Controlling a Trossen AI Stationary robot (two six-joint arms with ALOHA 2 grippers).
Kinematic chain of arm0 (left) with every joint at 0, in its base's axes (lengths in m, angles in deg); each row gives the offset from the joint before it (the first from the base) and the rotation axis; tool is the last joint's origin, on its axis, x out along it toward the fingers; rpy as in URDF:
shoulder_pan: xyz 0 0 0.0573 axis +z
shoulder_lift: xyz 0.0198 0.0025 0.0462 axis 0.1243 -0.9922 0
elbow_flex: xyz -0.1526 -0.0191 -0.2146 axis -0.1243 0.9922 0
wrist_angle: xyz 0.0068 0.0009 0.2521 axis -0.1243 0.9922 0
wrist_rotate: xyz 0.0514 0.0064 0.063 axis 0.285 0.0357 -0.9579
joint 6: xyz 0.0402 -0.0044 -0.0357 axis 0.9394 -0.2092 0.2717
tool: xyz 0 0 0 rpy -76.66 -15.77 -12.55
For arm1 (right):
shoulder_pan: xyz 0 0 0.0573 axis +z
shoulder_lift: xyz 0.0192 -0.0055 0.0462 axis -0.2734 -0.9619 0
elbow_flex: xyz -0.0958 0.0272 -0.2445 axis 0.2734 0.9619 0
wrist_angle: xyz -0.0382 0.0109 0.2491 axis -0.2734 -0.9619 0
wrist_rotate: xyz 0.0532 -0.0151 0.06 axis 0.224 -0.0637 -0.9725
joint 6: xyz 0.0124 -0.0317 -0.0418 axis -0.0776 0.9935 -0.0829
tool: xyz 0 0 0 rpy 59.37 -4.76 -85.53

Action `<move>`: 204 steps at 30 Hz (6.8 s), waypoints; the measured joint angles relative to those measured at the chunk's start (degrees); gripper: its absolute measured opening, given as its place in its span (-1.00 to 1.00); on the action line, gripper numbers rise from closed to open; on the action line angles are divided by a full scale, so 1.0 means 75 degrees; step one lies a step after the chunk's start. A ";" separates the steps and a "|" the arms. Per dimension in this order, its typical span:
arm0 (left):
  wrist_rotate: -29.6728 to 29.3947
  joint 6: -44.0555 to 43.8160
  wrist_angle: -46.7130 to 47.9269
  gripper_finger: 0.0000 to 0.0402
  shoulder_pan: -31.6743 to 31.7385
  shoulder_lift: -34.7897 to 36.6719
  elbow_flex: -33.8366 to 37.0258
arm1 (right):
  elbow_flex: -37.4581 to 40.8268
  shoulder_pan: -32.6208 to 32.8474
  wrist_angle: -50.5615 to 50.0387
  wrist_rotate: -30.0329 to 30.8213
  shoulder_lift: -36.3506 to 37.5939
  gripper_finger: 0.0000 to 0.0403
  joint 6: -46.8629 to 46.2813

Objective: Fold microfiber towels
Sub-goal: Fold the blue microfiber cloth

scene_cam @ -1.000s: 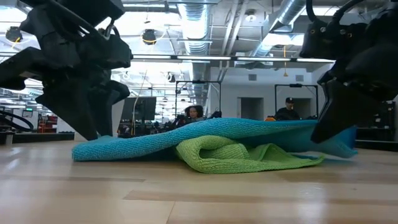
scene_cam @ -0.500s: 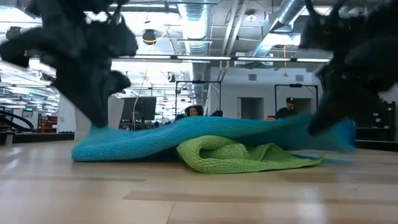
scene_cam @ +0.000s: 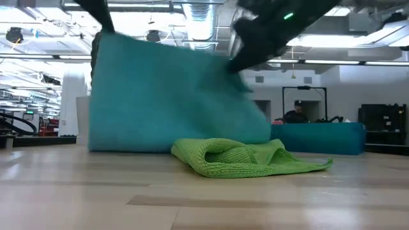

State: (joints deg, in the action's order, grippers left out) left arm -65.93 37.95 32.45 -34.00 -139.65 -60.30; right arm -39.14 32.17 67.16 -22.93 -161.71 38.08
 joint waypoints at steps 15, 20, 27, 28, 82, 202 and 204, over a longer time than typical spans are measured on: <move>0.0586 -0.1177 -0.0887 -1.00 -0.0084 0.0097 0.0519 | -0.0111 -0.0074 0.2434 -0.2137 -0.3117 -0.96 -0.0445; 0.0957 -0.1124 -0.2579 -1.00 -0.0277 0.0103 0.1022 | -0.0177 0.0582 0.1173 -0.2307 -0.3006 -0.96 -0.1569; 0.1092 -0.0251 -0.6347 -1.00 -0.0369 0.0096 0.2051 | -0.0118 0.2412 -0.2791 -0.2660 -0.1812 -0.96 -0.4446; 0.1179 0.0026 -0.7017 -1.00 -0.0369 0.0092 0.2233 | -0.0098 0.2692 -0.3326 -0.2825 -0.1595 -0.96 -0.4999; 0.3082 -0.2341 -0.4819 -1.00 0.0156 0.2860 0.4988 | 0.0227 0.0737 -0.2879 -0.1808 0.0513 -0.94 -0.2106; 0.0805 0.1836 -1.2135 -0.68 0.2265 0.3625 0.7918 | 0.3695 -0.2989 0.0216 -0.4137 0.2804 -0.37 -0.2792; 0.1422 0.2012 -1.2103 -0.55 0.2731 0.3669 0.7900 | 0.3695 -0.3281 0.0228 -0.4506 0.2596 -0.23 -0.2862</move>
State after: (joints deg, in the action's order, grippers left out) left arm -55.27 53.04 -58.32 -13.51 -112.12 -1.05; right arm -11.43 7.56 68.87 -56.72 -142.24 16.62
